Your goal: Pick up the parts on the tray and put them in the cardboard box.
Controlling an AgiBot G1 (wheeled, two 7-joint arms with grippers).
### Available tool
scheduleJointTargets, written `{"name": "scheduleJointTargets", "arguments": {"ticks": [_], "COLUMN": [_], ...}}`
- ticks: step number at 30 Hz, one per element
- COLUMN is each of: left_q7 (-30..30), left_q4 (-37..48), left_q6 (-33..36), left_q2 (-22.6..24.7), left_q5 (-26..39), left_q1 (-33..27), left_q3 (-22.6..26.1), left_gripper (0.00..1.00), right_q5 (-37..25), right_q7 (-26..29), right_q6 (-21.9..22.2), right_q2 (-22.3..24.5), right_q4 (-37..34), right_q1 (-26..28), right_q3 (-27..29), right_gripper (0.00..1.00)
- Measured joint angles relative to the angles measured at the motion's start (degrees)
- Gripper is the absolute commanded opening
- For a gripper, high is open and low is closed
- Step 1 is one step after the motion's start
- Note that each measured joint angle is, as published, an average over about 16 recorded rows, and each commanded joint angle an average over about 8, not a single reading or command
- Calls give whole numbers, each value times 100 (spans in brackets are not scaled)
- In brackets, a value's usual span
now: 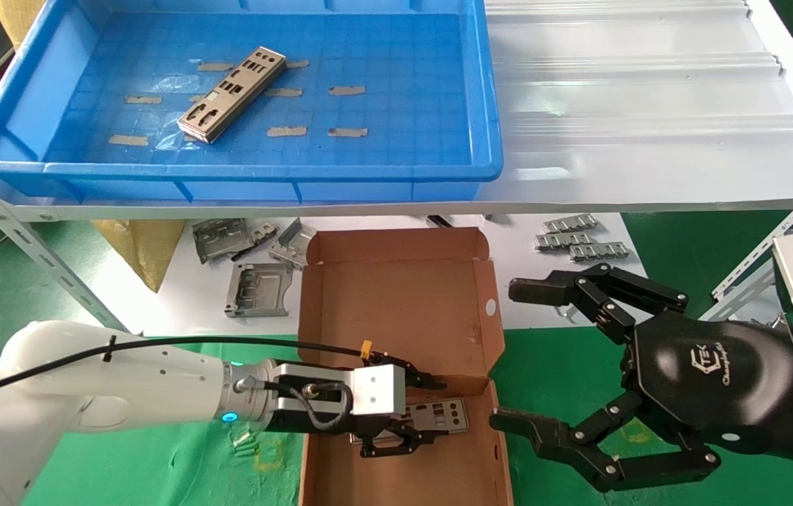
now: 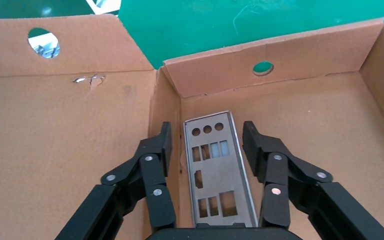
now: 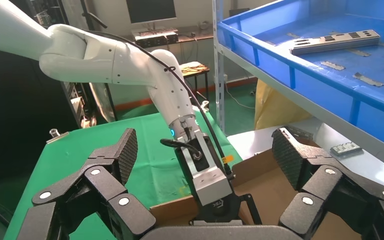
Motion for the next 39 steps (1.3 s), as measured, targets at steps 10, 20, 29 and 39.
{"name": "scheduleJointTargets", "arguments": {"ticks": [10,20,29,39], "left_q7": [-417,-768,-747,-929], "left_q4": [162,16,-71,-289], "left_q6": [835,1520,1553,1522], "left_q2": [-216,-590,-687,-844], "left_q5": [-654,-1322,-1422,-1516], "left_q1": [-106,-78,-48,57], "left_q3": [-271,-614,-695,-777], "left_gripper": [100,100,100,100], "right_q5": [0,0,0,0], "right_q7": [0,0,0,0], "right_q6": [0,1,2,2], "right_q2": [0,0,1,1], "right_q4": [0,-1,-1,-1], "right_q1": [0,0,-1,-1], "right_q3": [0,0,0,0], "right_gripper": [100,100,100,100]}}
